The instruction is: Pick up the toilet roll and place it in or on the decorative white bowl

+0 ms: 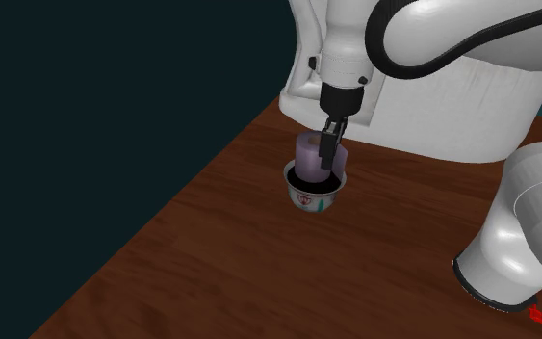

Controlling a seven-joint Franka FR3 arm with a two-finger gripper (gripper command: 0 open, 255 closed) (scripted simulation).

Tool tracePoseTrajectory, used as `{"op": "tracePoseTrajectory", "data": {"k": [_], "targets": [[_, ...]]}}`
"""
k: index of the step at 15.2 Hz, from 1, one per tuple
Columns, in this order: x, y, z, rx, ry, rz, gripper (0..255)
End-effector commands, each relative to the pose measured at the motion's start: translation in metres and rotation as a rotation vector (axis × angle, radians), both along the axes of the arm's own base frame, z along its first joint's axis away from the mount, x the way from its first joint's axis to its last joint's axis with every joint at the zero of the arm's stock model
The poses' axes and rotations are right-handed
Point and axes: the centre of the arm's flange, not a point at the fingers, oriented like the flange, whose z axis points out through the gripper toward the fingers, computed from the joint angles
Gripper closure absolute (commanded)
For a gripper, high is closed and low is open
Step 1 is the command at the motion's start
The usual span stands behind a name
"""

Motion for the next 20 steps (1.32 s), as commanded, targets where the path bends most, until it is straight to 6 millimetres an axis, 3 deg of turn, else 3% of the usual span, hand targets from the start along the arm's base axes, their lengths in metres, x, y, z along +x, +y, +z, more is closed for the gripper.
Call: {"op": "tracePoseTrajectory", "data": {"k": [1, 4, 5, 10, 14, 20], "targets": [[0.000, 0.000, 0.000, 0.000, -0.001, 0.000, 255], [0.000, 0.000, 0.000, 0.000, -0.001, 0.000, 255], [0.000, 0.000, 0.000, 0.000, -0.001, 0.000, 0], [0.000, 0.000, 0.000, 0.000, -0.001, 0.000, 0], [0.000, 0.000, 0.050, 0.000, -0.001, 0.000, 0], [0.000, 0.000, 0.050, 0.000, -0.001, 0.000, 0]]}}
